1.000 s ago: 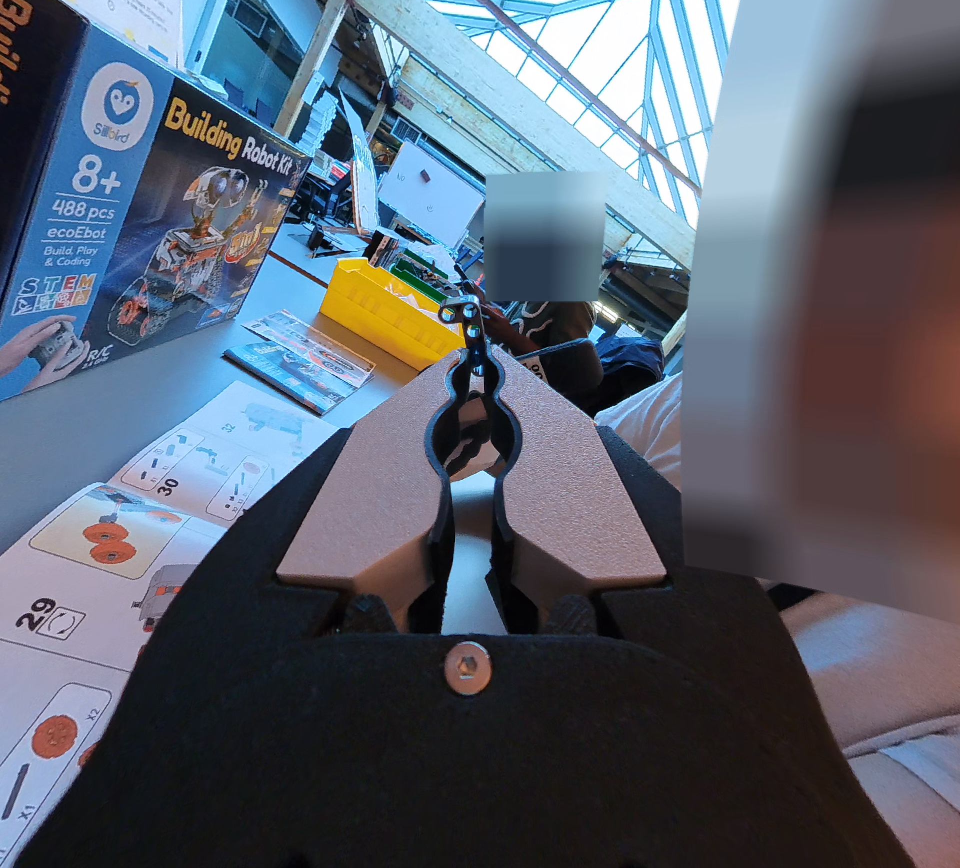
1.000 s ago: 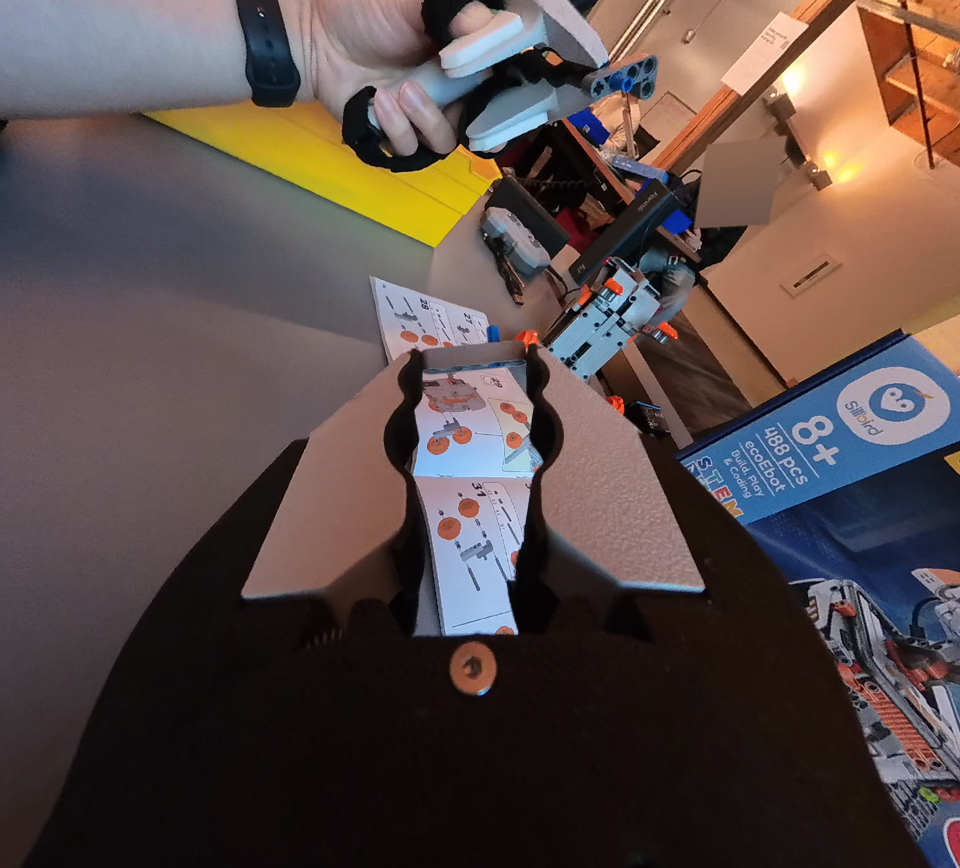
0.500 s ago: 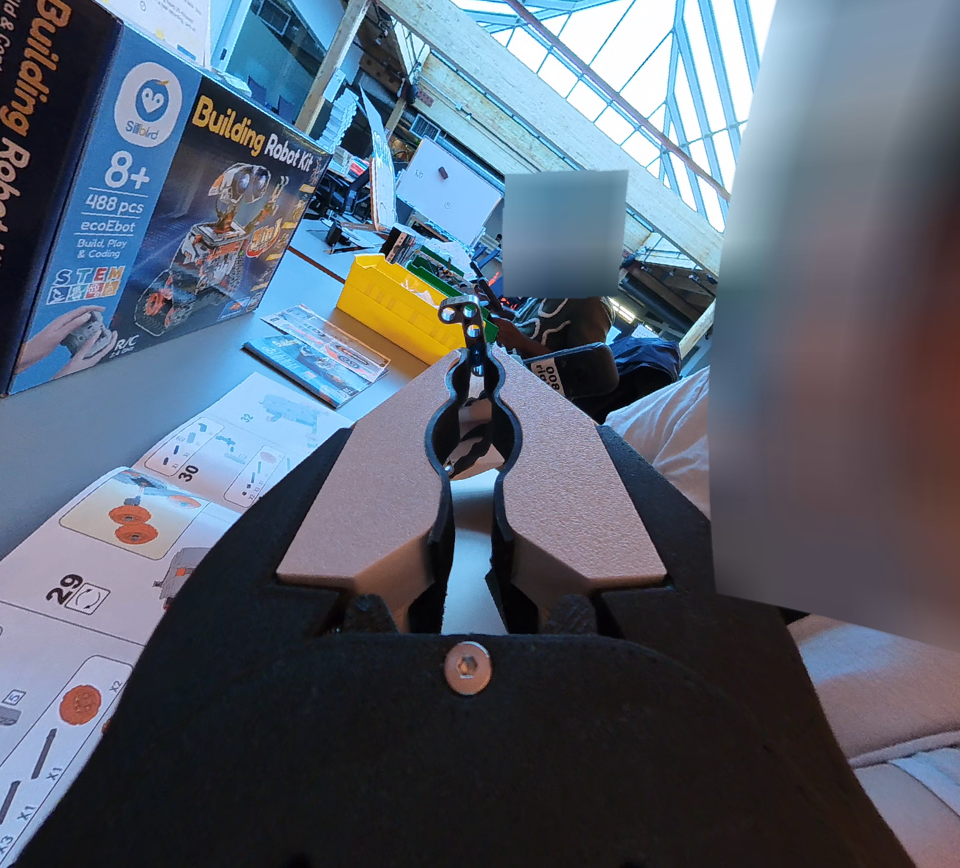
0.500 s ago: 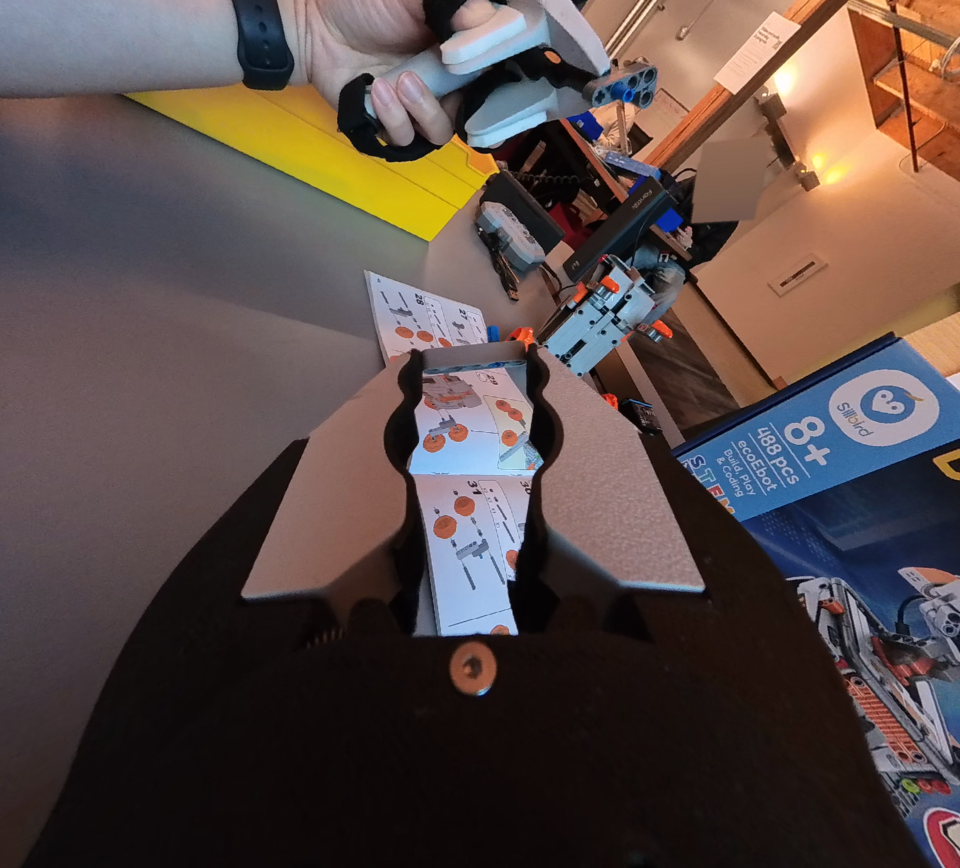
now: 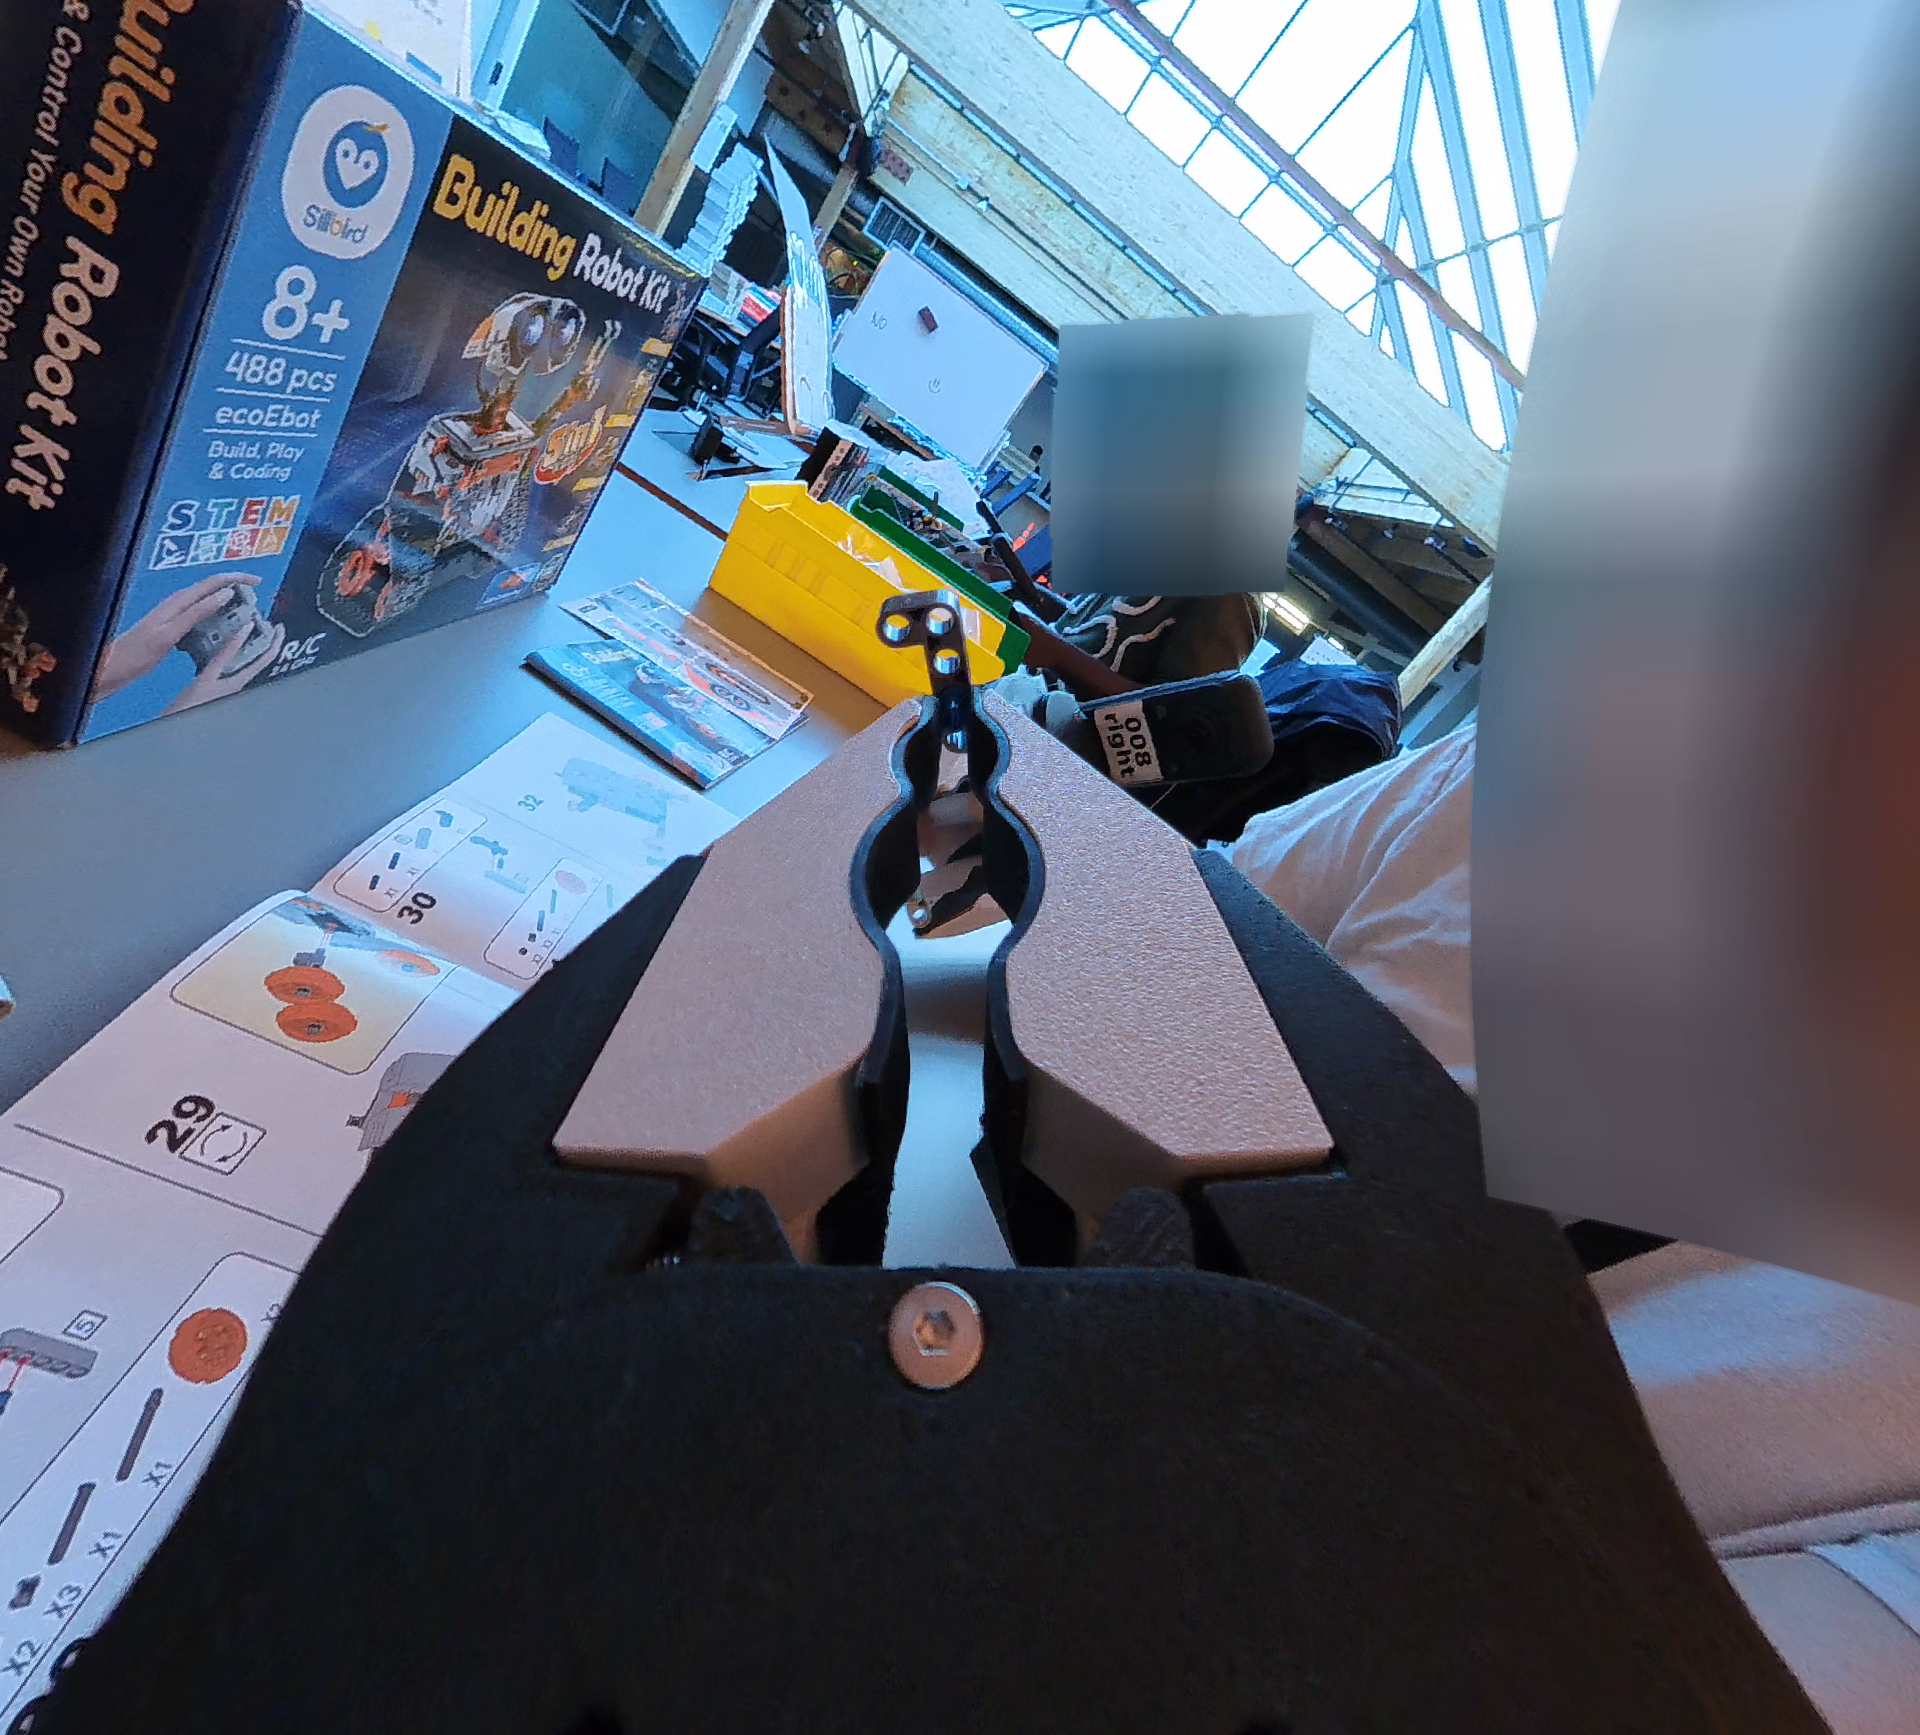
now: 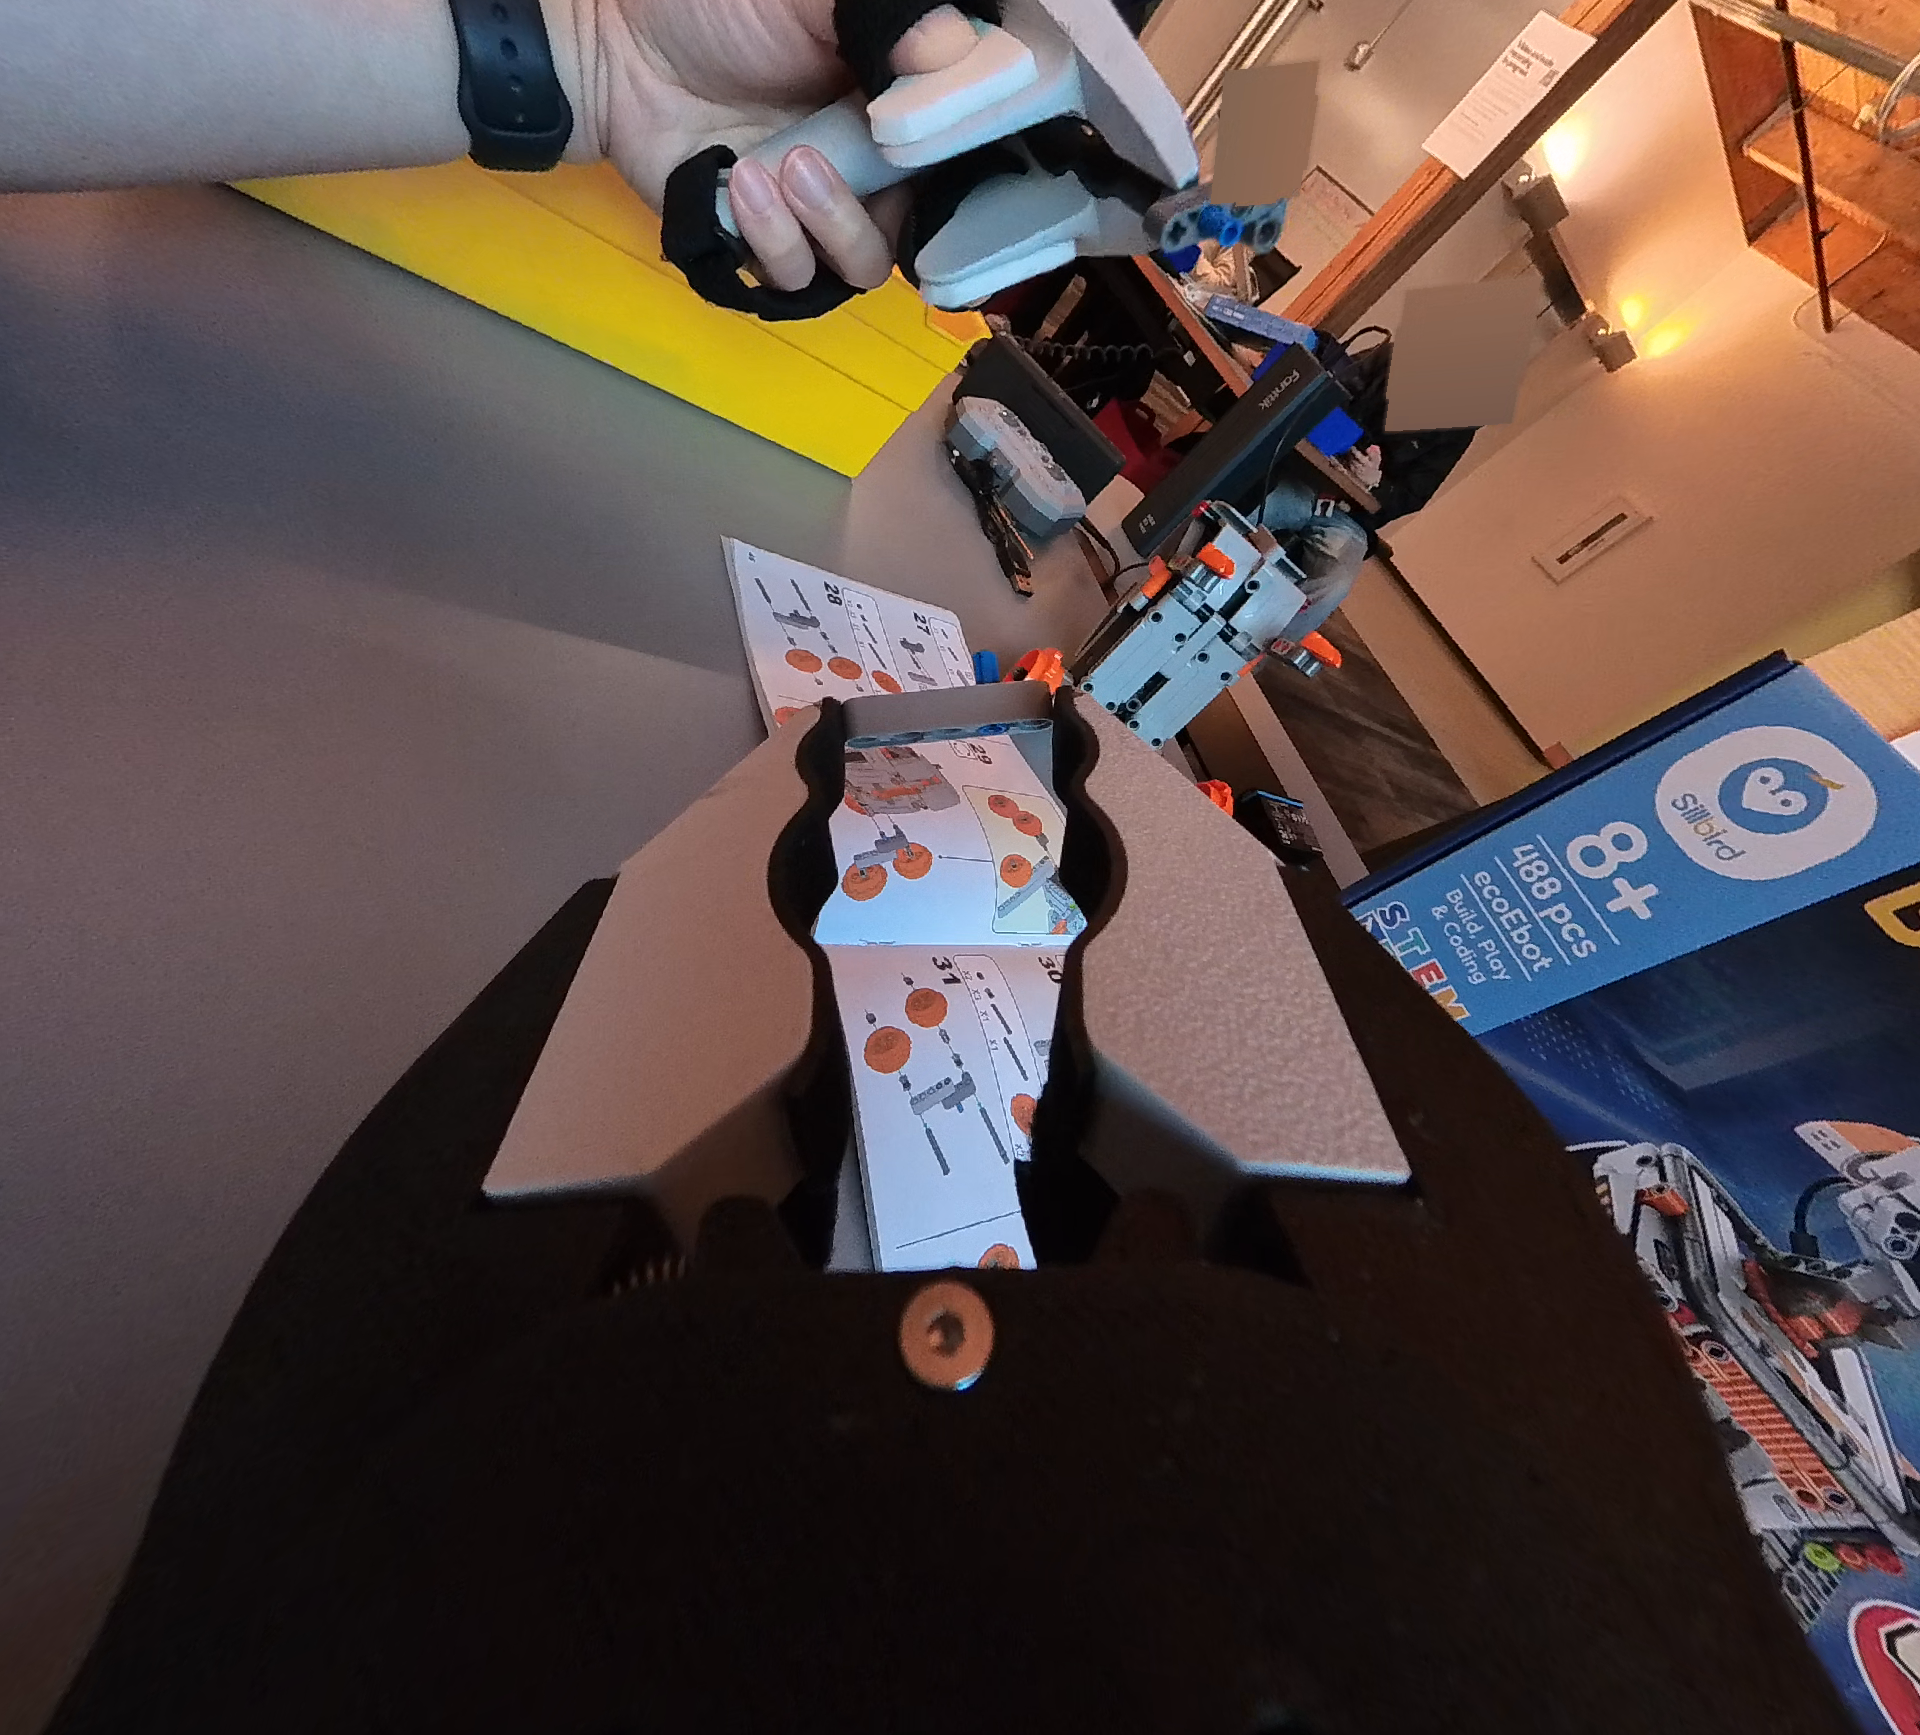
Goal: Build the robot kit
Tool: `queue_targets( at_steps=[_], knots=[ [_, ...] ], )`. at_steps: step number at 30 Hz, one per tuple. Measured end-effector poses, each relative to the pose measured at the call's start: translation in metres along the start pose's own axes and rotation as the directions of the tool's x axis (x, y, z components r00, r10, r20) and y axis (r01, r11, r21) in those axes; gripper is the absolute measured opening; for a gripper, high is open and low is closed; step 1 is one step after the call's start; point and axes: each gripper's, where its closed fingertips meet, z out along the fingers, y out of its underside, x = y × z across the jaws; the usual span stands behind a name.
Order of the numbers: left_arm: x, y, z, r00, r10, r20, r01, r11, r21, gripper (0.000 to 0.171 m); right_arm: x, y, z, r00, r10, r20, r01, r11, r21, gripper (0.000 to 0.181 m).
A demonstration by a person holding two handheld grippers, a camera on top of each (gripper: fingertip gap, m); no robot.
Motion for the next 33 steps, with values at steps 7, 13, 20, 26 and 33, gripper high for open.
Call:
queue_targets(
  at_steps=[7,13,20,26,33],
  knots=[
    [-0.001,0.001,0.0,1.0,-0.002,0.009,0.002,1.0,-0.006,0.001,0.001,0.0,0.0,1.0,-0.005,-0.002,0.005,1.0,-0.004,0.04],
    [-0.003,0.002,0.001,1.0,-0.007,0.018,0.007,1.0,-0.013,0.001,0.001,0.001,0.0,1.0,-0.009,-0.003,0.009,1.0,-0.006,0.04],
    [-0.011,0.007,0.003,0.998,-0.021,0.052,0.024,0.999,-0.04,0.001,0.002,0.0,-0.001,1.0,-0.015,-0.007,0.015,1.0,-0.006,0.04],
    [-0.019,0.011,0.005,0.996,-0.028,0.086,0.034,0.998,-0.06,0.001,0.002,0.0,-0.001,1.0,-0.018,-0.009,0.018,1.0,-0.007,0.04],
    [-0.02,0.014,0.007,0.995,-0.032,0.095,0.039,0.997,-0.074,0.001,0.002,0.0,-0.001,1.0,-0.02,-0.007,0.02,1.0,-0.008,0.04]
  ],
)
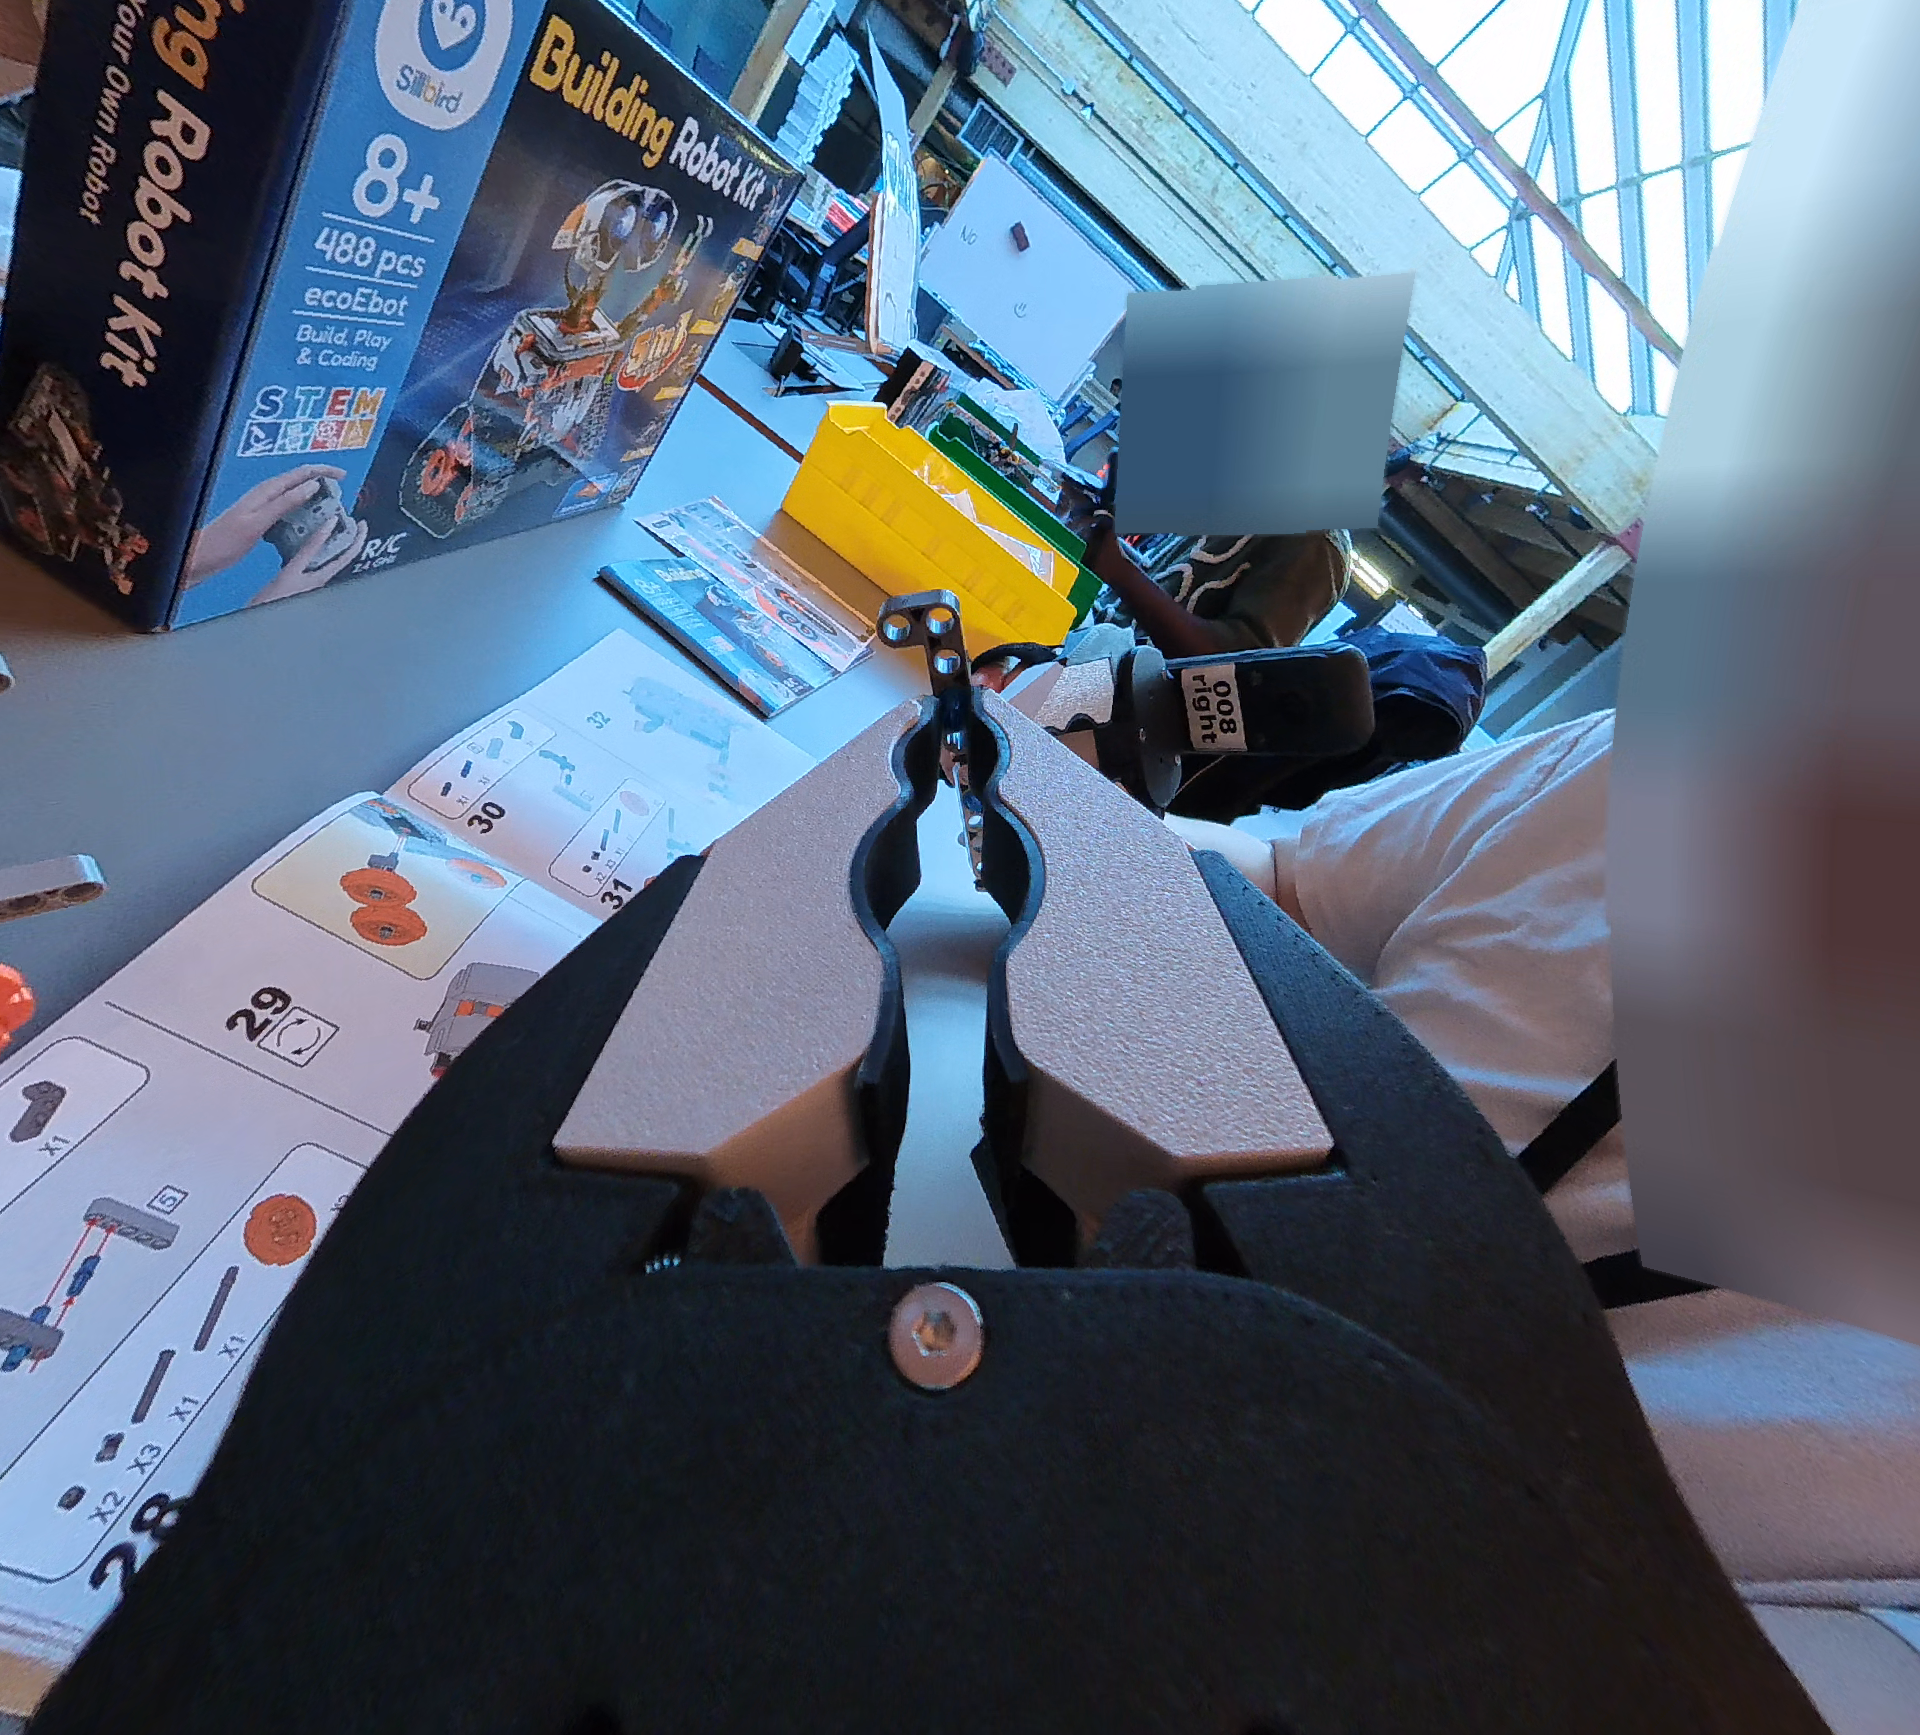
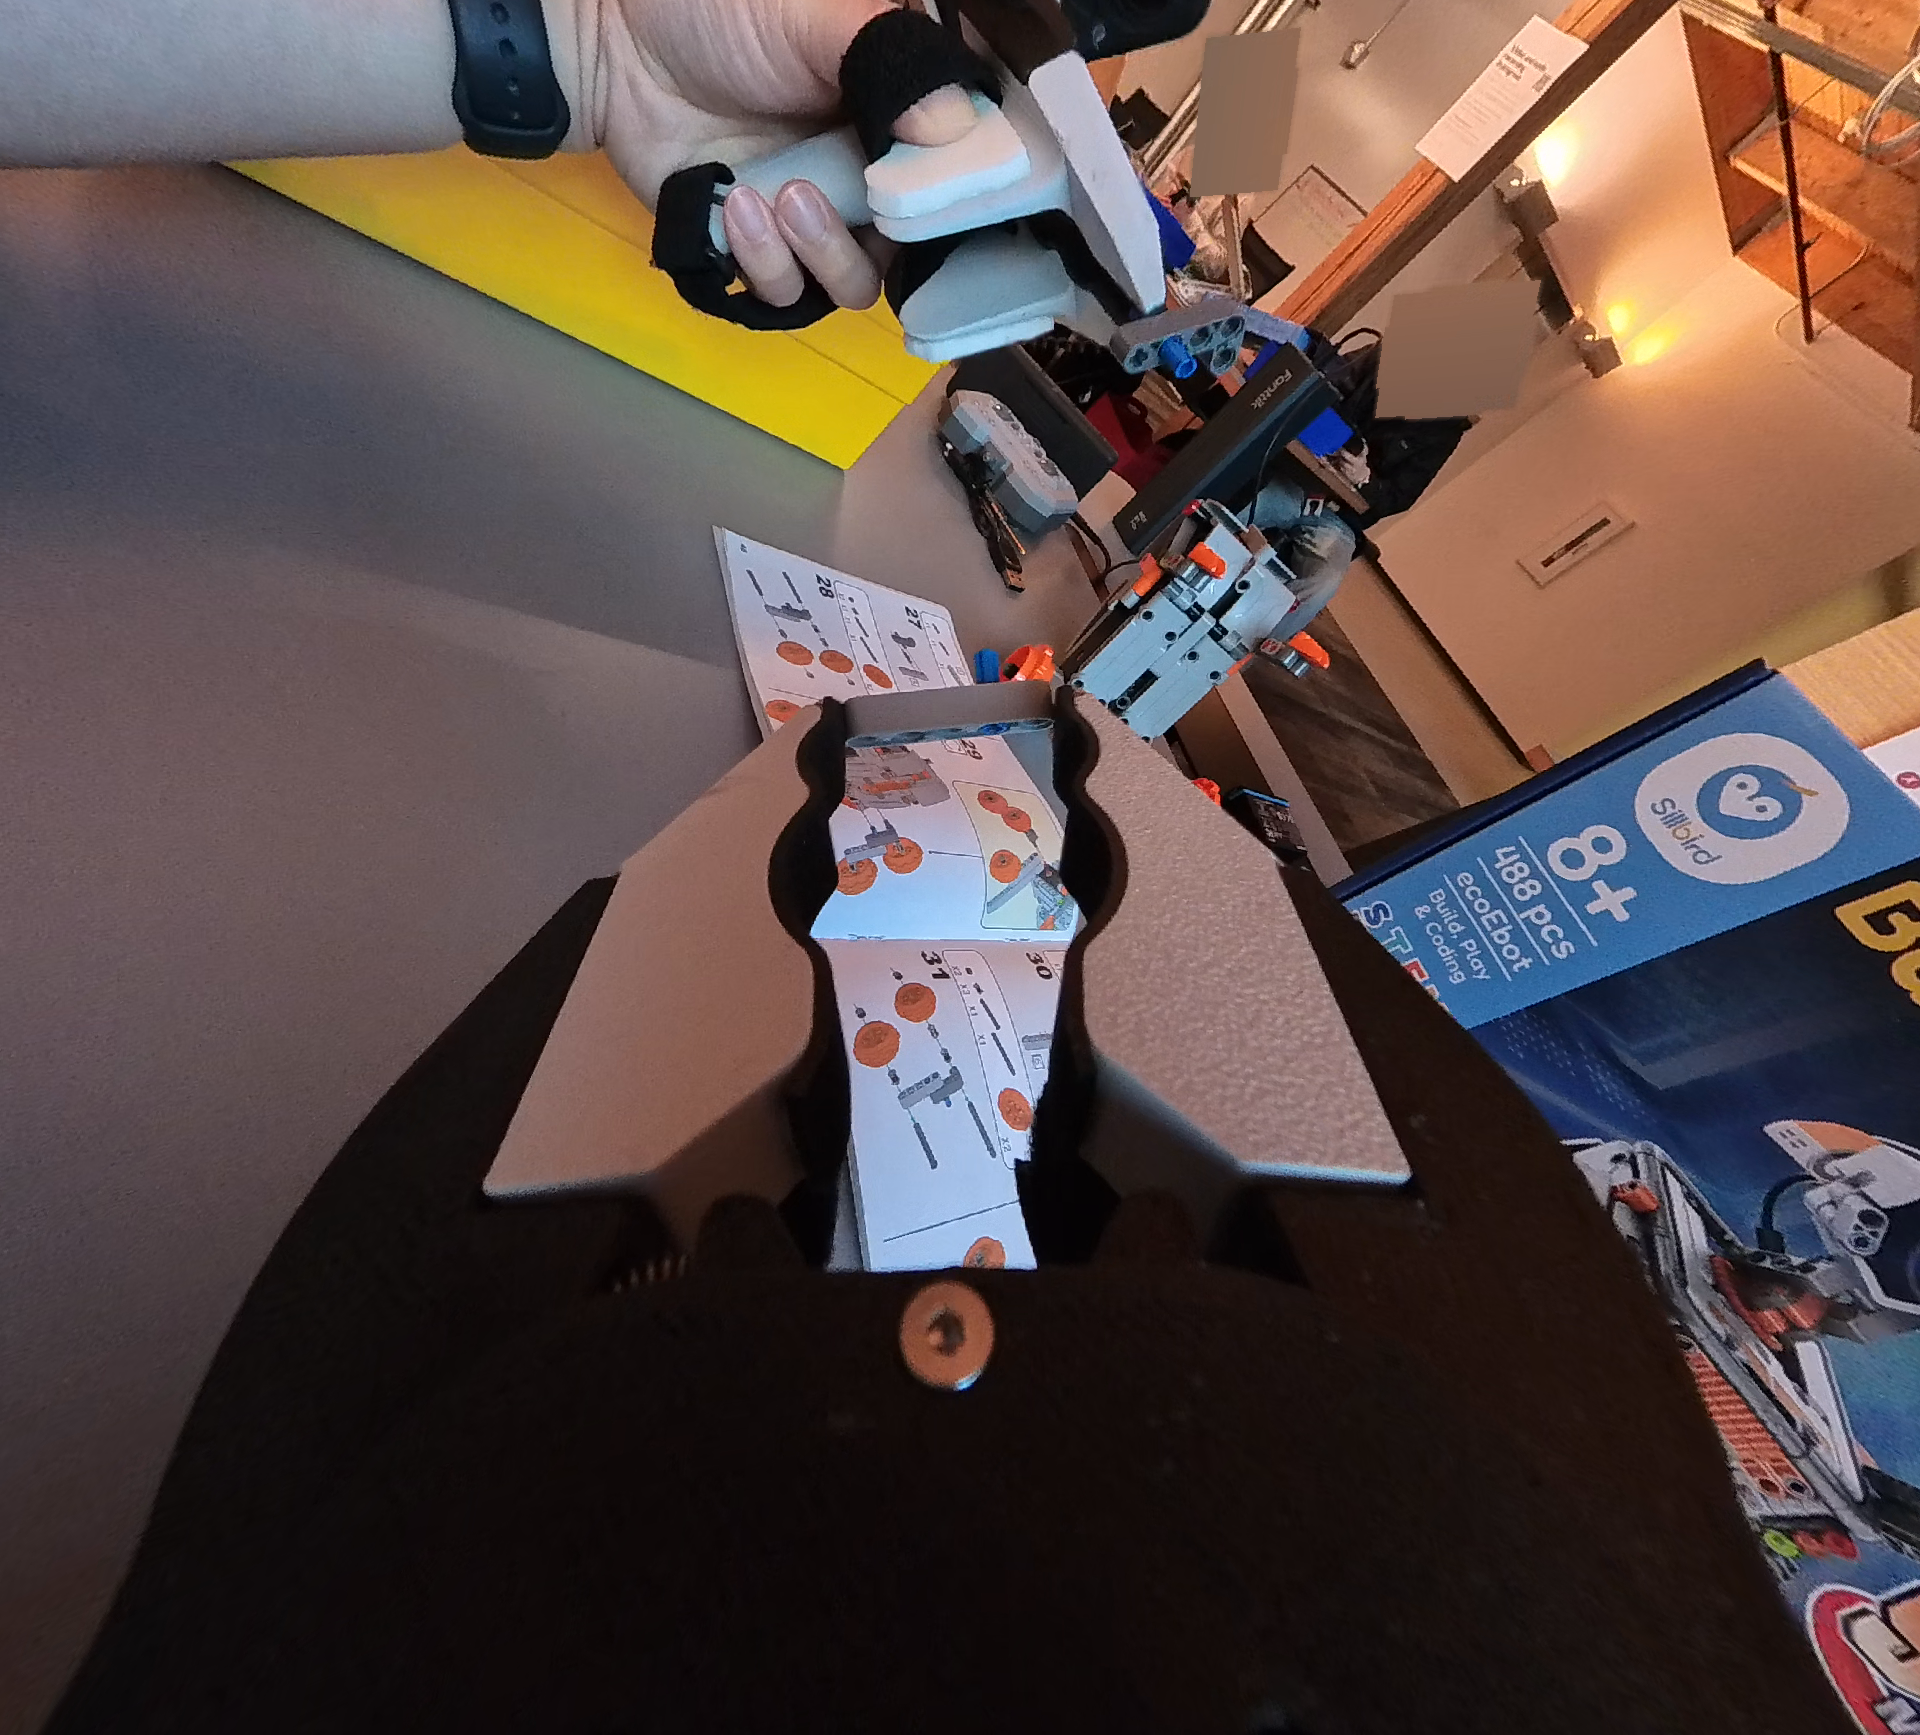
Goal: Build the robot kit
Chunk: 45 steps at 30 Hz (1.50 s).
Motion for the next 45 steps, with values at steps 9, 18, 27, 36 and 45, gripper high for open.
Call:
queue_targets(
  at_steps=[9,18,27,36,45],
  knots=[
    [0.001,-0.002,0.0,1.0,0.002,0.0,-0.002,1.0,0.009,0.001,0.002,0.001,0.0,1.0,-0.001,-0.011,0.001,1.0,-0.003,0.04],
    [-0.002,-0.001,-0.001,1.0,-0.002,0.008,0.002,1.0,0.004,0.001,0.001,0.003,0.002,1.0,0.009,-0.01,-0.009,1.0,-0.009,0.04],
    [-0.005,0.002,0.0,1.0,-0.007,0.016,0.007,1.0,-0.007,0.001,0.001,0.005,0.003,1.0,0.028,-0.003,-0.028,1.0,-0.011,0.04],
    [-0.002,0.006,0.022,0.999,0.038,-0.026,-0.039,0.999,-0.034,0.001,0.017,-0.005,-0.007,0.991,0.137,-0.011,-0.136,0.99,0.041,0.04],
    [0.005,0.025,0.06,0.994,0.062,-0.091,-0.072,0.991,-0.111,0.002,0.025,-0.002,-0.017,0.974,0.222,0.042,-0.224,0.973,0.063,0.04]
  ],
)
